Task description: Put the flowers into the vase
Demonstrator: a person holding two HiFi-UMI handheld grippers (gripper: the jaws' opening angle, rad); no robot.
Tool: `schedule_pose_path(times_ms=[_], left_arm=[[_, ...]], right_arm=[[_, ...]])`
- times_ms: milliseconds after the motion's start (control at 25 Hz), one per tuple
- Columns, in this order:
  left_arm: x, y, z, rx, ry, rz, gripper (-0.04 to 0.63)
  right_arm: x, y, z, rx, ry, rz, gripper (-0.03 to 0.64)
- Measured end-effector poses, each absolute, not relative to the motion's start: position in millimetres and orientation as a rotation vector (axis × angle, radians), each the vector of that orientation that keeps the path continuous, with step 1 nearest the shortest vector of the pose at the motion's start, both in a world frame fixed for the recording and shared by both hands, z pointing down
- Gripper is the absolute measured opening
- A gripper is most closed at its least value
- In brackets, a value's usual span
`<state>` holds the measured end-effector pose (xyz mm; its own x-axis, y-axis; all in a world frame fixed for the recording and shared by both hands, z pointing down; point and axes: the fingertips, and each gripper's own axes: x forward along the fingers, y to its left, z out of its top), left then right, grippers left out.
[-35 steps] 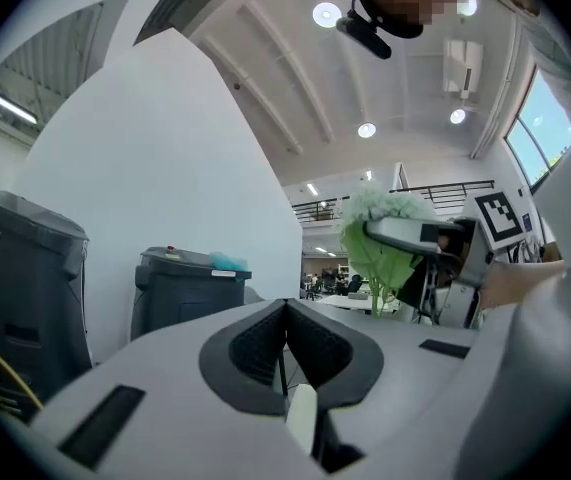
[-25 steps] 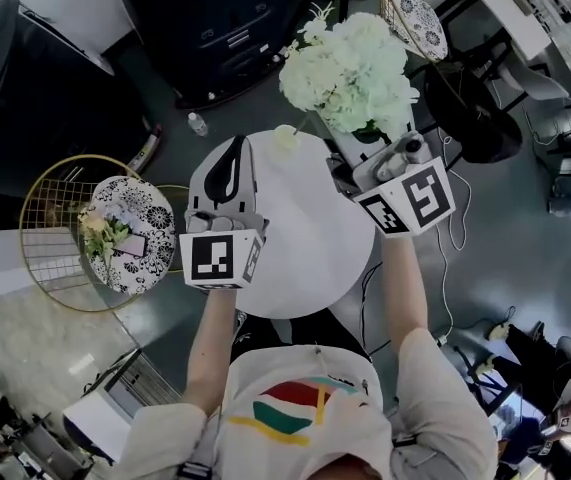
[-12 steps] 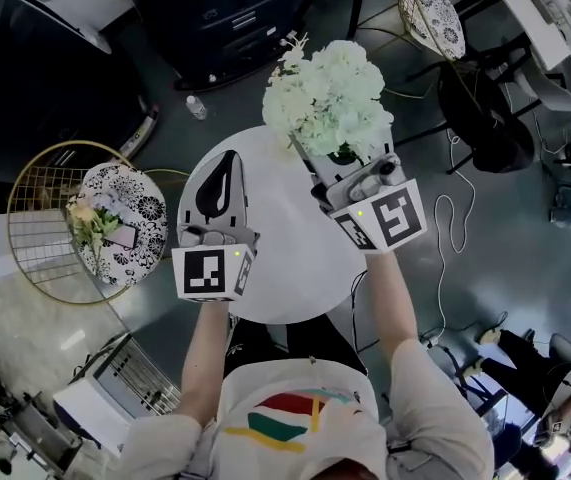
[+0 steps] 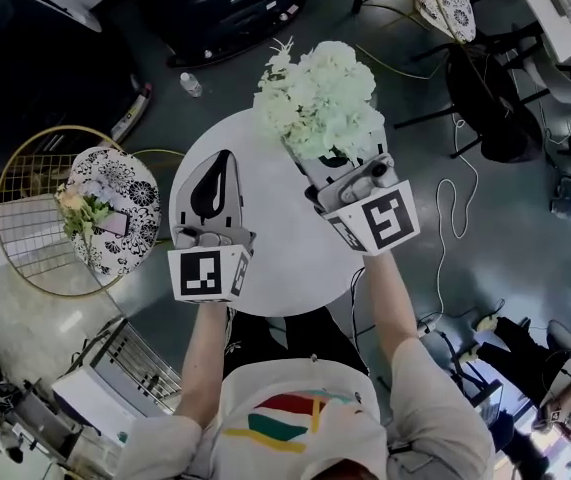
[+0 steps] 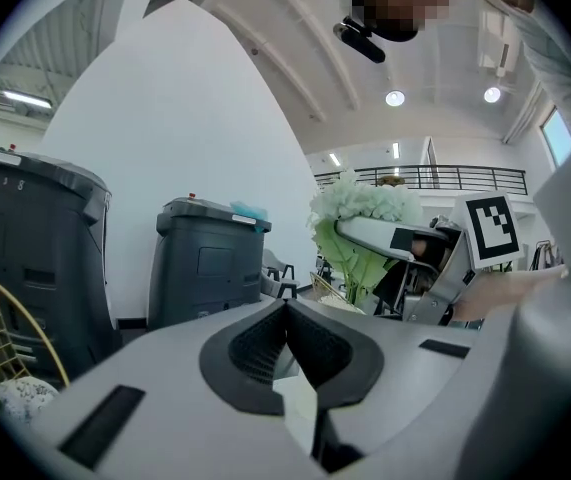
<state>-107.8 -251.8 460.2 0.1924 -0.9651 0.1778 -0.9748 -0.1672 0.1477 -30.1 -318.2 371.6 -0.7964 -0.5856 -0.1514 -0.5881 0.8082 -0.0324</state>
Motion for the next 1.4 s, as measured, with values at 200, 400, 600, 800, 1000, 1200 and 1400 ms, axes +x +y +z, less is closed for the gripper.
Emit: schedule_pose_path(times_ms=[200,400,600,800,1000,1200,1400], left_arm=[[-111,-245,474,2.211,-1.854,0.073,0.006],[-105,-248,476,2.214,-1.838,0.081,0.006],[-98,-245,475,2.218,-1.831,0.078,0.006],[-107,-242,484,2.218,-1.820,0.075,0.006],[-105,-239,490,2.211,-1.817,0.082,0.006],[-101,-237,492,2.219,-1.809,0.081,0.006],[-99,-235,500,2.216,-1.796,0.081,0.006]], right_arm=[[-33,-316,385,-0.905,2.841,-0.008,0.285],[-34,-321,401,-0.939,2.916,0.028,0.339],[-30,-320,414,-0.959,2.952,-0.044,0.472],[-36,-318,426,-0.968,2.955,-0.070,0.472],[-32,-314,435,-0.966,2.979,-0.071,0.472],[-31,-309,454,-0.985,3.043,-0.056,0.472],[-33,-303,481,-1.002,3.097,-0.104,0.472]])
